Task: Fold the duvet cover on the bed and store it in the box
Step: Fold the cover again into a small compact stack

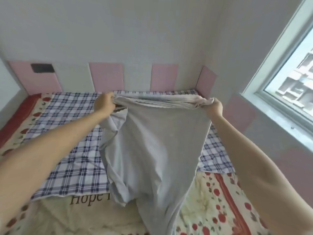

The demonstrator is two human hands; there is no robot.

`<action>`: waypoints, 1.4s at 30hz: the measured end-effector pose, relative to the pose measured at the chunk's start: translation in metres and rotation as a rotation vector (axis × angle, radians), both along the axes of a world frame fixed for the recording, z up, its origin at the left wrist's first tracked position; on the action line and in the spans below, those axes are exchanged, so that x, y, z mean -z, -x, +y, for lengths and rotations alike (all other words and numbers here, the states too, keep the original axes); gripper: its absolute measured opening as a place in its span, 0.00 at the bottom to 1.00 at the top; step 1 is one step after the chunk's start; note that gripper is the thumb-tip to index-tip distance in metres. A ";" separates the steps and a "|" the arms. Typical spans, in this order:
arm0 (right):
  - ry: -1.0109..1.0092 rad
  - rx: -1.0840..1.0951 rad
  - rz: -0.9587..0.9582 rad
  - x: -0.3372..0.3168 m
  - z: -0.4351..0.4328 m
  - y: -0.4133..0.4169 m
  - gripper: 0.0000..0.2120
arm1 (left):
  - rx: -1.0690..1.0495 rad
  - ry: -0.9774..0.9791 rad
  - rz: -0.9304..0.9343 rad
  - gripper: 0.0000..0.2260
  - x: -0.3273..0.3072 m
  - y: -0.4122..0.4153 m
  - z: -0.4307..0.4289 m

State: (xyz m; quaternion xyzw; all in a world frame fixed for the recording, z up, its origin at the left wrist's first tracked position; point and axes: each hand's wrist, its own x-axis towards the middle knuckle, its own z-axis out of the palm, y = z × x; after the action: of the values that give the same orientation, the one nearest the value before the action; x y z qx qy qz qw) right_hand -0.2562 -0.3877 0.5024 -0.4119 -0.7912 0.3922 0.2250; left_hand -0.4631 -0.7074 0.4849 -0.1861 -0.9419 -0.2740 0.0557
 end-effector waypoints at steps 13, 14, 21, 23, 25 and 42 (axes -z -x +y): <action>-0.218 0.049 0.874 -0.220 0.035 0.077 0.21 | 0.059 -0.213 0.792 0.12 -0.261 0.050 -0.001; -0.199 0.049 0.860 -0.200 0.033 0.075 0.21 | 0.112 -0.150 0.800 0.13 -0.249 0.045 -0.008; -0.288 0.089 0.457 0.011 0.012 0.024 0.16 | 0.487 0.268 0.686 0.21 -0.070 0.008 -0.057; -0.339 0.036 0.203 0.083 0.001 0.000 0.13 | 0.522 0.311 0.533 0.20 0.003 -0.001 -0.067; -0.336 -0.057 -0.134 0.164 -0.019 -0.033 0.07 | 0.569 0.379 0.303 0.18 0.087 -0.019 -0.080; -0.007 -0.607 -1.414 0.482 -0.188 -0.165 0.19 | 0.156 0.537 -0.997 0.08 0.494 -0.219 -0.223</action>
State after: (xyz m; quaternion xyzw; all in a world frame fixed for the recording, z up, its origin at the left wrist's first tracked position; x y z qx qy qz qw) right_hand -0.0910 -0.5760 0.0200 -0.3288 -0.8264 0.0776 -0.4505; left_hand -0.2440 -0.9300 -0.0093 -0.1111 -0.8744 -0.0829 -0.4649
